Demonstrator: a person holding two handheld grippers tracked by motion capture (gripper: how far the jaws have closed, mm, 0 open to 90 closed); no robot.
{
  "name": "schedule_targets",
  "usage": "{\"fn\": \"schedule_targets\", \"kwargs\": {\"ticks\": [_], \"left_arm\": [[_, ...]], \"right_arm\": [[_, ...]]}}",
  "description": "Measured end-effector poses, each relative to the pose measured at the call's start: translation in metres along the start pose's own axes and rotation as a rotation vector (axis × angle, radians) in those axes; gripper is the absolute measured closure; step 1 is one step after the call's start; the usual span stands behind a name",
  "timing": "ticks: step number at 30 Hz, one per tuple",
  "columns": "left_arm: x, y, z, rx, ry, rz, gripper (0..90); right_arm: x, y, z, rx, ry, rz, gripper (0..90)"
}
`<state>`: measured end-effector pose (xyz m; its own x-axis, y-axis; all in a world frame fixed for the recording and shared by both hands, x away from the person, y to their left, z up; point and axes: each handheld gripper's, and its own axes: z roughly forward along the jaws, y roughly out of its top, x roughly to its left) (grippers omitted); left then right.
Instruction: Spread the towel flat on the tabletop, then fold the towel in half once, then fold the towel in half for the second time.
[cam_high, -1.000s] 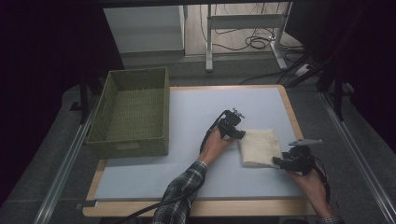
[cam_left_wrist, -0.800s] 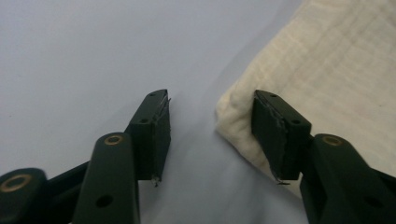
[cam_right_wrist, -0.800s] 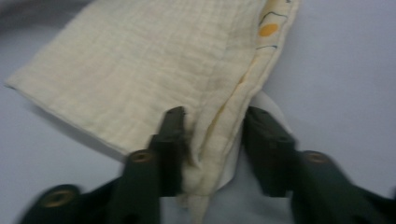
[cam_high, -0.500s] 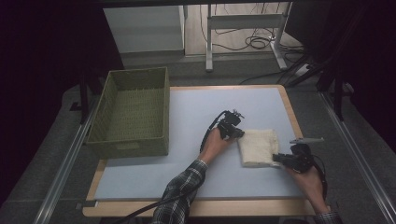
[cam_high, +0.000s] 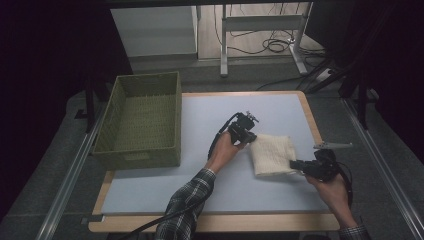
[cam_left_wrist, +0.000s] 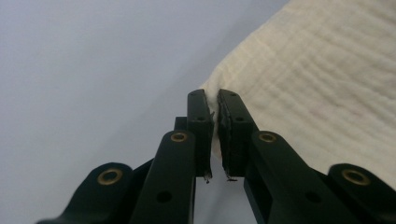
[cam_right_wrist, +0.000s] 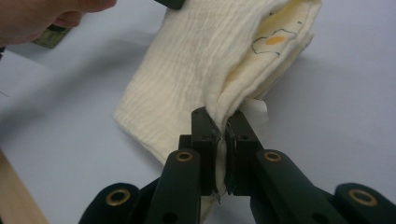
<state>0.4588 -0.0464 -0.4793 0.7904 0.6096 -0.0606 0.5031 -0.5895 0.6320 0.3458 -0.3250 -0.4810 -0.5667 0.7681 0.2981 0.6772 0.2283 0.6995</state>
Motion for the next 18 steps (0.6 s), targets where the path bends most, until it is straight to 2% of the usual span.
{"fn": "schedule_targets", "kwargs": {"ticks": [7, 18], "left_arm": [[0.010, -0.004, -0.026, -0.008, 0.027, -0.017, 83.7], [0.023, -0.010, -0.061, 0.002, 0.070, -0.029, 83.0]], "right_arm": [[0.015, 0.015, 0.004, 0.004, 0.030, -0.042, 83.9], [0.036, 0.034, 0.015, 0.003, 0.073, -0.072, 83.9]]}}
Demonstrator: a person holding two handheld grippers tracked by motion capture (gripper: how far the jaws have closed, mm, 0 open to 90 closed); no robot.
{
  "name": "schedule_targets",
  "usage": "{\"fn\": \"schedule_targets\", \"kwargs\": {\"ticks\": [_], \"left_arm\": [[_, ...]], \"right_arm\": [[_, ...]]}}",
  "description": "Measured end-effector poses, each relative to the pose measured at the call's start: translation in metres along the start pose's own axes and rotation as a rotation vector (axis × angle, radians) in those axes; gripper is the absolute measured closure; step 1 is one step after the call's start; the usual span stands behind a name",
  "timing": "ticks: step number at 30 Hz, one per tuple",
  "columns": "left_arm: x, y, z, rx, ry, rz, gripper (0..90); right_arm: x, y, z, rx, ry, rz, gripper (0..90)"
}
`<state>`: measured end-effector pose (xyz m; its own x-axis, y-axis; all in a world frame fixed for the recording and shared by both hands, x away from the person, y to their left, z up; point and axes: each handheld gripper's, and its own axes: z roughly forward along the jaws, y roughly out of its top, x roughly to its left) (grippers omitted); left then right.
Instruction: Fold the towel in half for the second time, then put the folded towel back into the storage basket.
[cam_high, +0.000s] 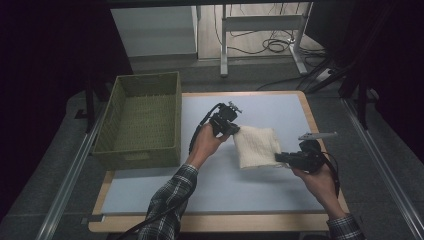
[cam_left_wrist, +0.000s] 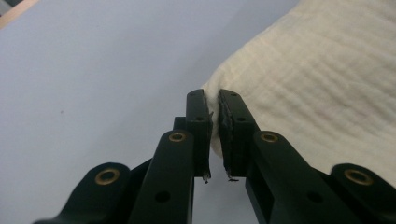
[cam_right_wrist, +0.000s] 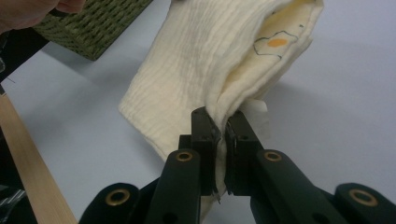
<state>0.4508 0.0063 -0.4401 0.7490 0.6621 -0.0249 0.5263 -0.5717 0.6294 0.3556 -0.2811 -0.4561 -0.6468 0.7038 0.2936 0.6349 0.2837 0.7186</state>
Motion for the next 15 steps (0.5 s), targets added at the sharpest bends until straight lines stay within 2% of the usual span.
{"fn": "schedule_targets", "kwargs": {"ticks": [15], "left_arm": [[0.020, -0.010, -0.037, 0.034, 0.037, -0.011, 85.9]], "right_arm": [[0.024, 0.028, 0.014, 0.005, 0.043, -0.046, 83.9]]}}
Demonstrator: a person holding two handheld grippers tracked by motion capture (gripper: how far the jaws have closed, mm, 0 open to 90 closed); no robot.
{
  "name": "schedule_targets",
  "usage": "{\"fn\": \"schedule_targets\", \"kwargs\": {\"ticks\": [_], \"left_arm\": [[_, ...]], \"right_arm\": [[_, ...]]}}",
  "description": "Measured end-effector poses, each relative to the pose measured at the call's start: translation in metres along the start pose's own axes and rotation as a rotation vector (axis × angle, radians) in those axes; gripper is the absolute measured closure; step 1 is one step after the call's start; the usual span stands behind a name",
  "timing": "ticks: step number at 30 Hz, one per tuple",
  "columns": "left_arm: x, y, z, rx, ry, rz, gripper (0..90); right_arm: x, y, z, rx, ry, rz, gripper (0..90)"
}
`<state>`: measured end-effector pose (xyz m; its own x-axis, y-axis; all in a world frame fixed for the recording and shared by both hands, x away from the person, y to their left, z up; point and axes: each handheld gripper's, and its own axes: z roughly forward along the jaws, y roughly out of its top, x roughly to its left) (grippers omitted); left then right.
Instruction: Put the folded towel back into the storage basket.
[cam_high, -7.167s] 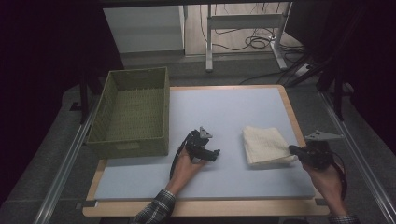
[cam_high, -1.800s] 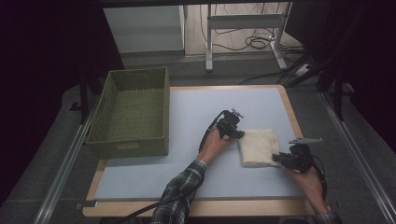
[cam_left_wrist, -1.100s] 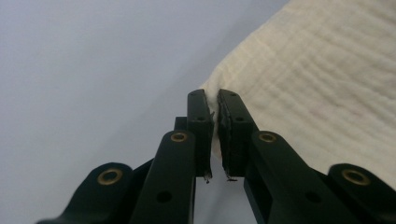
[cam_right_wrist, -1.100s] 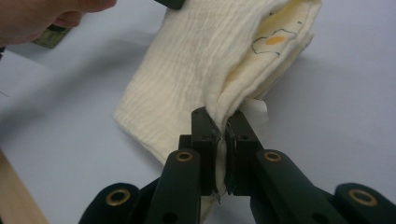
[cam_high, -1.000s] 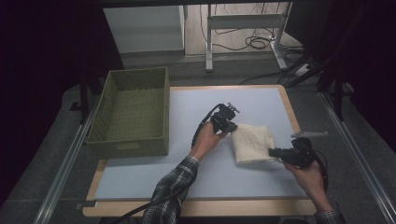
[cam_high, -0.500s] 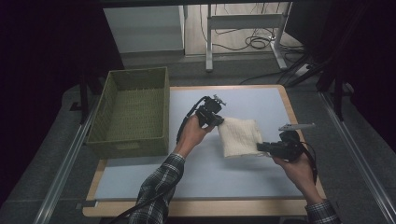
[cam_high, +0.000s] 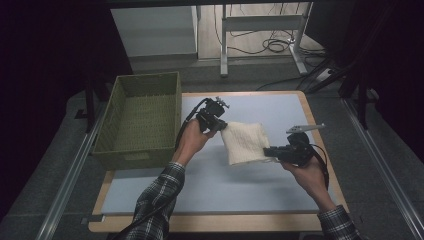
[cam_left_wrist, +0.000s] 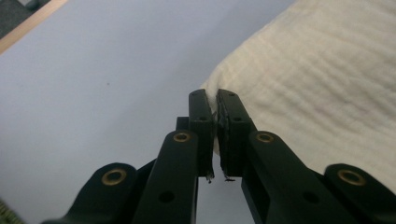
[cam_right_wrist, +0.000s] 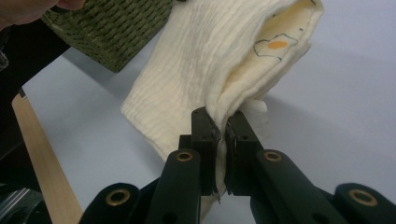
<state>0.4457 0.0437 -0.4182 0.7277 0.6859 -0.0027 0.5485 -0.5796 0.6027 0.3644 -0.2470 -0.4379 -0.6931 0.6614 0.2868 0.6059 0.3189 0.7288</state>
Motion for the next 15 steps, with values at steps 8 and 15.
{"fn": "schedule_targets", "kwargs": {"ticks": [8, 15], "left_arm": [[0.011, -0.007, -0.021, -0.007, 0.022, -0.015, 86.4], [0.023, -0.015, -0.039, -0.001, 0.041, -0.025, 86.3]], "right_arm": [[0.010, 0.015, 0.010, -0.003, 0.026, -0.019, 83.9], [0.019, 0.029, 0.019, -0.003, 0.053, -0.030, 83.9]]}}
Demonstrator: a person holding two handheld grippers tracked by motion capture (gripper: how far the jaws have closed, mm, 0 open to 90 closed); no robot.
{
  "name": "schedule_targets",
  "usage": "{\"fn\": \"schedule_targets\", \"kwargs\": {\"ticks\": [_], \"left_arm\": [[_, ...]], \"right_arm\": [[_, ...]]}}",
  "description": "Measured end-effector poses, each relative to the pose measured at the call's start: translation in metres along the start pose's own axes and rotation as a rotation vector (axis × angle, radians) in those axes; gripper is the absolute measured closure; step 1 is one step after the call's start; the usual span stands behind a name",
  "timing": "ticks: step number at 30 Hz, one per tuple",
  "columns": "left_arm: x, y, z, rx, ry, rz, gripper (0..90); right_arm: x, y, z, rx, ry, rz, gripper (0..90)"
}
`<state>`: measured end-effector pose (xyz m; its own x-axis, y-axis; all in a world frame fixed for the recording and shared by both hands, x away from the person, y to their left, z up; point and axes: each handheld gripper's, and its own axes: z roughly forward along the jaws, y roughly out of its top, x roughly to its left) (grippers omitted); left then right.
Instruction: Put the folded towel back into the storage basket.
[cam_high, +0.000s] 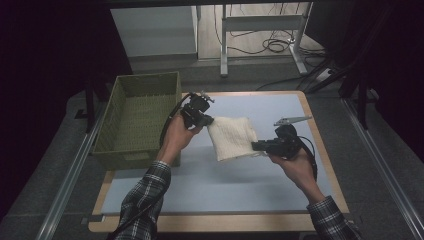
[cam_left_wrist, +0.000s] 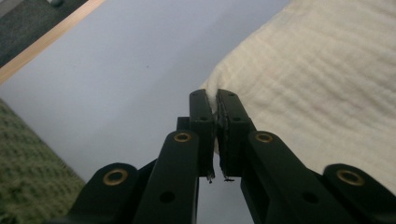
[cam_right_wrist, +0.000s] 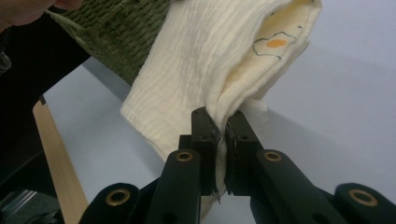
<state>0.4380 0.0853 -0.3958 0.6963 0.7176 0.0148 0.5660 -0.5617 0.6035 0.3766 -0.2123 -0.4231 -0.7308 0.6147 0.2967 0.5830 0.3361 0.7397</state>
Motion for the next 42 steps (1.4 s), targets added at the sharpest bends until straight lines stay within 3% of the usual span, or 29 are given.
{"fn": "schedule_targets", "kwargs": {"ticks": [10, 26, 36, 42], "left_arm": [[0.018, -0.009, -0.030, 0.001, 0.040, -0.015, 86.1], [0.055, -0.027, -0.075, -0.012, 0.116, -0.051, 86.0], [0.081, -0.043, -0.092, -0.011, 0.174, -0.089, 85.9], [0.100, -0.056, -0.102, -0.007, 0.232, -0.109, 85.9]], "right_arm": [[0.013, 0.022, 0.015, -0.005, 0.044, -0.009, 83.9], [0.046, 0.070, 0.041, -0.013, 0.094, -0.057, 83.9], [0.066, 0.095, 0.074, -0.006, 0.107, -0.075, 83.8], [0.080, 0.109, 0.098, -0.002, 0.114, -0.082, 83.8]]}}
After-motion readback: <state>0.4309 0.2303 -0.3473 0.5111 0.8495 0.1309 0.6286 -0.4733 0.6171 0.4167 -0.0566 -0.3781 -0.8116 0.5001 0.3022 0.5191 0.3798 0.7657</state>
